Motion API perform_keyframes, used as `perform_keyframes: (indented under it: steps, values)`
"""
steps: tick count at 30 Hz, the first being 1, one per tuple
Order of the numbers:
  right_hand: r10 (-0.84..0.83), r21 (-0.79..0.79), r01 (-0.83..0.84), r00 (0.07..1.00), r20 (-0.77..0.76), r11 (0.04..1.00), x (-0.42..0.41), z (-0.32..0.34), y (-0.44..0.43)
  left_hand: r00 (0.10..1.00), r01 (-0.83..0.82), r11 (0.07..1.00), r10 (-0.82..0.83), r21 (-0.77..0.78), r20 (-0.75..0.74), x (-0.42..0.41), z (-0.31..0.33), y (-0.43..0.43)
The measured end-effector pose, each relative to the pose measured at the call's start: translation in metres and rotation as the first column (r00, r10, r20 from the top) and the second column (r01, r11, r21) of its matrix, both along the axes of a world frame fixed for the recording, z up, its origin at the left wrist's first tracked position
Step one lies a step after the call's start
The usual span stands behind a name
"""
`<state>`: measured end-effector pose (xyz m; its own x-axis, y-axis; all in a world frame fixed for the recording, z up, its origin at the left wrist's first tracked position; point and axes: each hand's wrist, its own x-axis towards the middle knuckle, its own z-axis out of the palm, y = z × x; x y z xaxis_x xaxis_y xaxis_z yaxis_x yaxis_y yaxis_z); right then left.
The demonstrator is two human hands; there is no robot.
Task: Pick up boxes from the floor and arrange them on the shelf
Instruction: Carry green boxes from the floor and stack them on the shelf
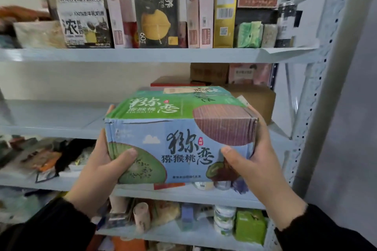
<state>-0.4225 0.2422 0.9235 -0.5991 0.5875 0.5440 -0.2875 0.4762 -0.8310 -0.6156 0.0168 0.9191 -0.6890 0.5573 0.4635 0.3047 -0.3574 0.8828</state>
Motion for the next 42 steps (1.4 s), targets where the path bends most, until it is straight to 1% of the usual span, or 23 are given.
perform_keyframes:
  steps: [4,8,12,19,27,30,34,37,42]
  values:
    - [-0.047,0.015,0.047,0.999,0.000,0.999,-0.052,0.001,0.014,0.998,0.010,0.999,-0.013,-0.043,-0.066,-0.057,0.005,0.015]
    - [-0.089,0.018,0.088,0.995,0.041,0.996,-0.087,-0.003,0.031,0.999,0.045,0.997,-0.047,-0.062,-0.026,-0.096,0.004,0.034]
    - [-0.106,0.041,0.104,0.992,0.066,0.994,-0.115,-0.009,0.053,0.999,0.028,0.998,-0.029,-0.051,-0.030,-0.123,-0.007,0.055]
    - [-0.054,0.065,0.050,0.997,0.055,0.997,-0.174,-0.016,0.100,1.000,-0.025,1.000,0.025,0.015,0.002,-0.166,-0.015,0.094]
    - [0.059,0.106,-0.057,0.998,-0.010,0.993,-0.243,-0.011,0.166,0.978,-0.162,0.986,0.167,0.047,-0.125,-0.224,-0.014,0.139]
    - [0.092,0.109,-0.091,0.996,-0.010,0.990,-0.271,-0.013,0.181,0.962,-0.225,0.972,0.233,0.068,-0.141,-0.243,-0.021,0.154]
    - [0.116,0.131,-0.115,0.993,-0.003,0.985,-0.311,-0.005,0.193,0.954,-0.224,0.969,0.240,0.109,-0.179,-0.281,-0.022,0.169]
    - [0.115,0.144,-0.113,0.993,-0.007,0.983,-0.343,0.001,0.198,0.956,-0.193,0.973,0.216,0.129,-0.197,-0.316,-0.013,0.181]
    - [0.018,0.153,-0.011,0.999,-0.044,0.988,-0.400,0.016,0.201,0.976,-0.148,0.978,0.168,0.149,-0.135,-0.387,-0.005,0.200]
